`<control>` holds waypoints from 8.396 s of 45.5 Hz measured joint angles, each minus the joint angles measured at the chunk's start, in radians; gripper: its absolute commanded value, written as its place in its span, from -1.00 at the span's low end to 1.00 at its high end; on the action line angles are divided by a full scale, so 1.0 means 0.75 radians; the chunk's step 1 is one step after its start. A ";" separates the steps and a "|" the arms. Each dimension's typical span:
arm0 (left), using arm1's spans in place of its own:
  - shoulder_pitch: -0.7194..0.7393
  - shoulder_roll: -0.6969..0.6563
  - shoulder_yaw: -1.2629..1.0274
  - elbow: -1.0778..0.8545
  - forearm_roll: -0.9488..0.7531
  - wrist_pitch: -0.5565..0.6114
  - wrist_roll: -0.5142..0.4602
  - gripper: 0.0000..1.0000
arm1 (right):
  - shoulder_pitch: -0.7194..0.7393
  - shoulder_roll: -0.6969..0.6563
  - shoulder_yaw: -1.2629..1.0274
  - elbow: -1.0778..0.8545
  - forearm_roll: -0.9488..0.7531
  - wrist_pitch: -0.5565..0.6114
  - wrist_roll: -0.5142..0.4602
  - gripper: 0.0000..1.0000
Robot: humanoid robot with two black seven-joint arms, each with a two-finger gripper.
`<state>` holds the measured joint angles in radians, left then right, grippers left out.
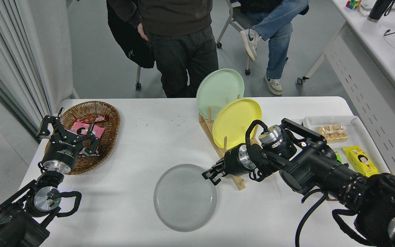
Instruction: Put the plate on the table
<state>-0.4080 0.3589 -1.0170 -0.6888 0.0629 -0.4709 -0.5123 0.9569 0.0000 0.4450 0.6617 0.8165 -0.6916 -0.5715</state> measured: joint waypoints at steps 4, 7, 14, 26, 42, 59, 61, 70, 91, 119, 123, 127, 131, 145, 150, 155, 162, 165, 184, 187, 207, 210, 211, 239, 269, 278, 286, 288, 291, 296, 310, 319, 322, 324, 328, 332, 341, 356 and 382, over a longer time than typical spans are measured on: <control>0.000 0.000 0.000 0.000 0.000 0.000 0.000 0.96 | -0.002 0.000 0.001 0.000 0.004 -0.003 0.005 -1.00; 0.000 0.000 0.000 0.000 0.000 0.000 0.000 0.96 | -0.003 0.000 0.002 0.000 0.006 -0.005 0.007 -1.00; 0.000 0.000 0.000 0.000 0.000 0.000 0.000 0.96 | -0.004 0.000 0.003 0.000 0.007 -0.008 0.011 -1.00; 0.000 0.000 0.000 0.000 0.000 0.000 0.000 0.96 | -0.005 0.000 -0.005 0.000 -0.002 -0.024 0.013 -1.00; 0.000 0.000 0.000 0.000 0.000 0.000 0.000 0.96 | -0.006 0.000 -0.016 0.003 -0.023 -0.060 0.013 -1.00; 0.000 0.000 0.000 0.000 0.000 0.000 0.000 0.96 | -0.006 0.000 -0.017 0.005 -0.031 -0.051 0.013 -1.00; 0.000 0.000 0.000 0.000 0.000 0.000 0.000 0.96 | -0.006 0.000 -0.016 0.005 -0.031 -0.050 0.013 -1.00; 0.000 0.000 0.000 0.000 0.000 0.000 0.000 0.96 | -0.006 0.000 -0.012 0.007 -0.031 -0.044 0.014 -0.78; 0.000 0.000 0.000 0.000 0.000 0.000 0.000 0.96 | -0.006 0.000 -0.009 0.016 -0.025 -0.007 0.013 -0.27; 0.000 0.000 0.000 0.000 0.000 0.000 0.000 0.96 | -0.003 0.000 -0.025 0.068 -0.119 0.201 0.000 0.98; 0.000 0.000 0.000 0.000 0.000 0.000 0.000 0.96 | -0.001 0.000 -0.029 0.081 -0.158 0.246 0.000 0.98; 0.000 0.000 0.000 0.000 0.000 0.000 0.000 0.96 | 0.006 0.000 -0.031 0.094 -0.186 0.289 -0.001 0.98; 0.000 0.000 0.000 0.000 0.000 0.000 0.000 0.96 | 0.023 0.000 -0.033 0.107 -0.206 0.334 -0.001 0.98; 0.000 0.000 0.000 0.000 0.000 0.000 0.000 0.96 | 0.134 0.000 -0.037 0.130 -0.251 0.459 -0.004 0.98; 0.000 0.000 0.000 0.000 0.000 0.000 0.000 0.96 | 0.187 0.000 -0.038 0.139 -0.287 0.488 -0.004 0.98; 0.000 0.000 0.000 0.000 0.000 0.000 0.000 0.96 | 0.243 0.000 -0.029 0.159 -0.350 0.521 -0.004 0.99; 0.000 0.000 0.000 0.000 0.000 0.000 0.000 0.96 | 0.322 0.000 -0.011 0.181 -0.441 0.587 -0.003 0.99; 0.000 0.000 0.000 0.000 0.000 0.000 0.000 0.96 | 0.363 0.000 -0.005 0.188 -0.478 0.611 -0.003 0.99; 0.000 0.000 0.000 0.000 0.000 0.000 0.000 0.96 | 0.649 -0.015 0.020 0.197 -0.587 0.823 -0.002 0.99; 0.000 0.000 0.000 0.000 0.000 0.000 0.000 0.96 | 0.675 -0.035 0.046 0.197 -0.592 0.870 -0.002 0.99; 0.000 0.000 0.000 0.000 0.000 0.000 0.000 0.96 | 0.763 -0.264 0.221 0.199 -0.751 1.160 0.001 0.99; 0.000 0.000 0.000 0.000 0.000 0.000 0.000 0.96 | 0.770 -0.296 0.232 0.199 -0.786 1.201 0.001 0.99; 0.000 0.000 0.000 0.000 0.000 0.000 0.000 0.96 | 0.771 -0.308 0.238 0.200 -0.799 1.217 0.001 0.99; 0.000 0.000 0.000 0.000 0.000 0.000 0.000 0.96 | 0.803 -0.466 0.431 0.084 -0.943 0.631 0.008 0.99; 0.000 0.000 0.000 0.000 0.000 0.000 0.000 0.96 | 0.788 -0.584 0.287 0.033 -0.984 0.703 0.009 0.99; 0.000 0.000 0.000 0.000 0.000 0.000 0.000 0.96 | 0.790 -0.589 0.294 0.000 -0.984 0.737 0.010 0.99; 0.000 0.000 0.000 0.000 0.000 0.000 0.000 0.96 | 0.771 -0.609 0.326 -0.014 -0.983 0.833 0.027 0.99; 0.000 0.000 0.000 0.000 0.000 0.000 0.000 0.96 | 0.751 -0.619 0.339 -0.018 -0.983 0.882 0.063 0.99; 0.000 0.000 0.000 0.000 0.000 0.000 0.000 0.96 | 0.721 -0.631 0.351 -0.022 -0.984 0.946 0.128 0.99; 0.000 0.000 0.000 0.000 0.000 0.000 0.000 0.96 | 0.644 -0.661 0.370 -0.035 -0.987 1.096 0.314 0.99; 0.000 0.000 0.000 0.000 0.000 0.000 0.000 0.96 | 0.366 -0.722 0.410 -0.074 -0.987 1.482 0.784 0.99; 0.000 0.000 0.000 0.000 0.000 0.000 0.000 0.96 | 0.173 -0.706 0.486 -0.078 -0.982 1.571 0.993 0.99; 0.000 0.000 0.000 0.000 0.000 0.000 0.000 0.96 | 0.090 -0.692 0.515 -0.077 -0.981 1.599 1.065 0.99; 0.000 0.000 0.000 0.000 0.000 0.000 0.000 0.96 | 0.052 -0.682 0.522 -0.081 -0.981 1.618 1.096 0.99; 0.000 0.000 0.000 0.000 0.000 0.000 0.000 0.96 | -0.024 -0.671 0.544 -0.088 -0.978 1.653 1.144 0.99; 0.000 0.000 0.000 0.000 0.000 0.000 0.000 0.96 | -0.088 -0.659 0.552 -0.105 -0.976 1.677 1.176 0.99; 0.000 0.000 0.000 0.000 0.000 0.000 0.000 0.96 | -0.248 -0.626 0.566 -0.141 -0.975 1.709 1.213 0.99; 0.000 0.000 0.000 0.000 0.000 0.000 0.000 0.96 | -0.431 -0.588 0.521 -0.213 -0.980 1.723 1.230 1.00; 0.000 0.000 0.000 0.000 0.000 0.000 0.000 0.96 | -0.397 -0.512 0.352 -0.446 -0.943 1.718 1.233 1.00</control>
<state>-0.4080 0.3589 -1.0170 -0.6888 0.0629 -0.4709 -0.5123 0.6588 -0.3837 0.7093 0.3273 0.1090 0.5970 0.3534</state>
